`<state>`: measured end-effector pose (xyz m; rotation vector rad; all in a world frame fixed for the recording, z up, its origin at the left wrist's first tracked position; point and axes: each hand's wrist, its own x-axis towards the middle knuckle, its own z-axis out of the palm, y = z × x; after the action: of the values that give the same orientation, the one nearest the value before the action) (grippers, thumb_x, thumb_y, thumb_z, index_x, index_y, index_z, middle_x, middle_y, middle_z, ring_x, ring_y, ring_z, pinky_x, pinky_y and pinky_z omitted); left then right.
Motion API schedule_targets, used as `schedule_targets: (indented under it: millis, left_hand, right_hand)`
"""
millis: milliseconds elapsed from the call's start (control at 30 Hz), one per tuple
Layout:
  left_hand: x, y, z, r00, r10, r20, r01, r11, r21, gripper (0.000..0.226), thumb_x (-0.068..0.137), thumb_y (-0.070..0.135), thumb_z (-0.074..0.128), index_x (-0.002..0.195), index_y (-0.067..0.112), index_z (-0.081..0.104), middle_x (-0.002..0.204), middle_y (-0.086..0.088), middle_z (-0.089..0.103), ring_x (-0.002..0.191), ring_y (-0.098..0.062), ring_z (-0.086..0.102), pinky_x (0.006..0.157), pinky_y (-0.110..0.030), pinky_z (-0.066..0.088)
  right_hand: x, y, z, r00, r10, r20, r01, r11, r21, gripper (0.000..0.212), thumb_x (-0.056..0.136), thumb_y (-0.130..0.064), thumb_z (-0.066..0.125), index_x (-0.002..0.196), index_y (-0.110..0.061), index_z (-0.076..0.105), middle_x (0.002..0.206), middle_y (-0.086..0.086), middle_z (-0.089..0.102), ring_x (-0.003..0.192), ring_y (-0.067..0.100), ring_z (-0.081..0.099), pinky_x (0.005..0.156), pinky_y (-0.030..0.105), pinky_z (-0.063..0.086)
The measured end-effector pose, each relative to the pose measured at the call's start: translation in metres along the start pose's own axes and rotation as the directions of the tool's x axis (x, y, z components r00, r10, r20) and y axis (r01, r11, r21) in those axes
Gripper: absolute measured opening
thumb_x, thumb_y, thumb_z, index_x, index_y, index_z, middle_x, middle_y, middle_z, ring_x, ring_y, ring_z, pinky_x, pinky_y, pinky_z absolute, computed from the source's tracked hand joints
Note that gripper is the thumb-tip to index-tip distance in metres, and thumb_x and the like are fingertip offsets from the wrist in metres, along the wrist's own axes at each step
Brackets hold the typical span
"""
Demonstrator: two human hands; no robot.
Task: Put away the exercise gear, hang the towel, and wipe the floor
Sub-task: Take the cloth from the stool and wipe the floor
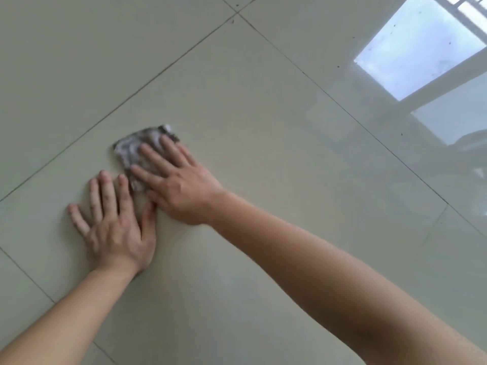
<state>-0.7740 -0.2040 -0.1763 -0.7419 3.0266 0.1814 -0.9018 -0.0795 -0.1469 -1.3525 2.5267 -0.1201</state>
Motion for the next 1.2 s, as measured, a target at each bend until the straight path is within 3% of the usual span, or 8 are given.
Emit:
schedule_targets:
  millis: [100,233,433,600,733,833,1000,1200]
  left_hand:
    - [-0.001,0.001,0.000,1.000,0.009,-0.012,-0.009,1.000,-0.001,0.073,0.095,0.054,0.024,0.154,0.011,0.027,0.164,-0.014,0.015,0.152,-0.029,0.011,0.115,-0.064,0.006]
    - [-0.002,0.004,-0.002,1.000,0.009,-0.030,-0.009,1.000,-0.007,0.073,0.093,0.053,0.028,0.154,0.011,0.030,0.164,-0.014,0.017,0.152,-0.028,0.012,0.115,-0.064,0.006]
    - [0.001,0.007,-0.004,0.998,0.021,-0.051,-0.021,1.000,0.009,0.072,0.093,0.051,0.031,0.153,0.009,0.032,0.163,-0.015,0.019,0.151,-0.030,0.015,0.116,-0.063,0.007]
    - [0.001,0.004,-0.004,0.999,0.018,-0.041,-0.017,0.999,0.032,0.072,0.094,0.051,0.030,0.153,0.009,0.033,0.163,-0.015,0.019,0.151,-0.030,0.016,0.116,-0.063,0.008]
    - [0.001,0.008,-0.006,0.999,0.015,-0.035,-0.013,0.999,0.049,0.073,0.095,0.052,0.029,0.153,0.009,0.032,0.163,-0.016,0.019,0.151,-0.032,0.017,0.116,-0.063,0.008]
    - [0.002,0.009,-0.007,0.999,0.028,-0.038,-0.026,0.998,0.050,0.073,0.095,0.052,0.030,0.154,0.009,0.031,0.163,-0.016,0.018,0.151,-0.032,0.016,0.117,-0.063,0.008]
    - [0.003,0.008,-0.006,0.999,0.037,-0.031,-0.035,0.998,0.051,0.072,0.095,0.052,0.030,0.154,0.009,0.031,0.163,-0.016,0.019,0.151,-0.032,0.017,0.117,-0.064,0.009]
    - [0.003,0.001,-0.005,1.000,0.024,0.011,-0.025,0.998,0.056,0.072,0.097,0.053,0.027,0.154,0.010,0.029,0.163,-0.016,0.018,0.151,-0.031,0.016,0.116,-0.064,0.008]
  right_hand:
    - [-0.025,0.037,0.003,0.995,-0.099,-0.016,0.099,0.995,0.007,0.055,0.106,-0.048,0.028,0.157,-0.029,0.032,0.167,0.004,0.022,0.155,0.032,0.008,0.126,0.041,0.004]
    - [-0.032,0.161,-0.025,0.978,0.183,-0.098,-0.184,0.983,0.008,0.057,0.106,-0.042,0.029,0.158,-0.018,0.032,0.165,0.014,0.023,0.155,0.035,0.010,0.125,0.040,0.001]
    - [0.012,0.238,-0.065,0.660,0.750,-0.038,-0.731,0.653,0.198,0.059,0.106,-0.045,0.022,0.161,-0.026,0.014,0.169,0.012,0.000,0.154,0.040,-0.007,0.126,0.048,-0.003]
    - [0.059,0.111,-0.035,0.966,0.241,-0.090,-0.233,0.968,0.094,0.059,0.106,-0.047,0.016,0.160,-0.025,0.020,0.168,0.013,0.007,0.154,0.039,-0.006,0.126,0.046,-0.006]
    - [0.053,0.101,-0.034,0.979,-0.202,-0.003,0.202,0.979,-0.007,0.059,0.105,-0.045,0.020,0.159,-0.024,0.024,0.168,0.007,0.016,0.155,0.031,0.002,0.127,0.041,0.000]
    - [0.071,0.189,-0.056,0.986,0.142,-0.091,-0.145,0.989,-0.025,0.066,0.102,-0.046,0.010,0.159,-0.016,0.027,0.166,0.017,0.019,0.154,0.039,0.005,0.126,0.049,0.003]
    - [0.099,0.266,-0.086,0.705,0.708,-0.031,-0.700,0.703,0.125,0.060,0.105,-0.040,0.025,0.160,-0.018,0.017,0.168,0.016,0.005,0.152,0.046,-0.002,0.125,0.049,-0.002]
    - [0.124,0.110,-0.049,0.984,0.147,-0.104,-0.136,0.985,0.110,0.058,0.108,-0.042,0.021,0.159,-0.015,0.028,0.165,0.018,0.019,0.153,0.044,0.008,0.126,0.052,0.004]
